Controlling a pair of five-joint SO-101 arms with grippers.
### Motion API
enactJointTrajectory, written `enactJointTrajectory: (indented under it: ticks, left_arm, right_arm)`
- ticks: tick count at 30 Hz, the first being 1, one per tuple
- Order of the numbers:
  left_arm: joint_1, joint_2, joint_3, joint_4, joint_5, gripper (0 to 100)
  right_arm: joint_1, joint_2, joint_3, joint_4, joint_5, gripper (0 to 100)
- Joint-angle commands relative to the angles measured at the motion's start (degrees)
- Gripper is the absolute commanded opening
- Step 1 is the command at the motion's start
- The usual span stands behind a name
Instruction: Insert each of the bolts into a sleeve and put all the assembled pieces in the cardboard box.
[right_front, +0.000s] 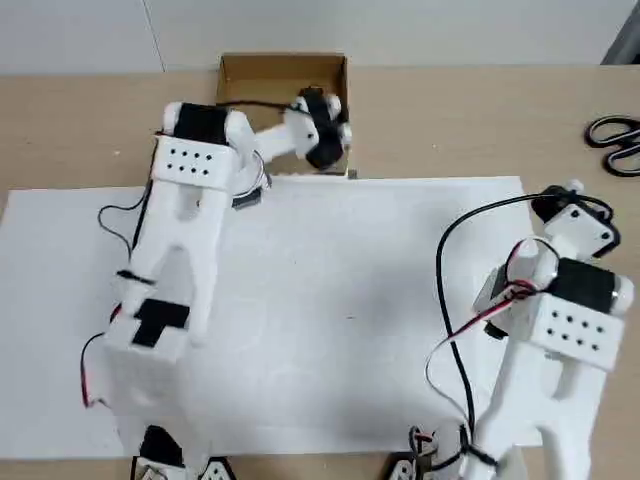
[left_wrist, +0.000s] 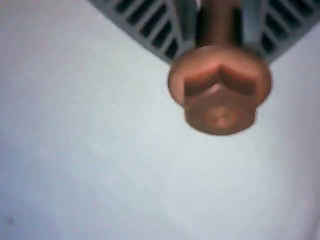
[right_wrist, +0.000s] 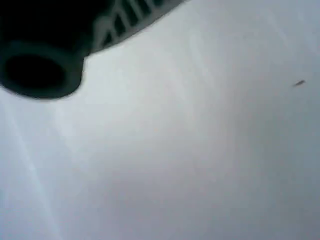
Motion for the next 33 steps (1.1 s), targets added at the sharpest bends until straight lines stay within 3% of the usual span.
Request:
enactJointTrajectory:
  ticks: [1, 7, 18, 26, 33]
  left_arm:
    - [0.7, -10.3, -0.1, 0.5, 14.5, 0]
    - [1.6, -19.4, 2.4, 0.5, 28.5, 0]
    - [1.8, -43.4, 4.4, 0.4, 48.1, 0]
    - [1.9, -60.6, 19.2, 0.2, 69.2, 0]
    - [-0.4, -76.4, 33.4, -1.8, 81.5, 0]
  right_arm:
    - [-3.6, -8.2, -0.5, -0.2, -0.4, 0.2]
    - [-15.5, -19.6, -0.2, -0.3, -0.4, 0.2]
    - [-23.7, -30.3, -0.3, -0.2, -0.4, 0.2]
    - [-28.2, -36.7, -0.2, -0.2, -0.4, 0.2]
    - [-39.3, -41.3, 3.8, -0.3, -0.4, 0.2]
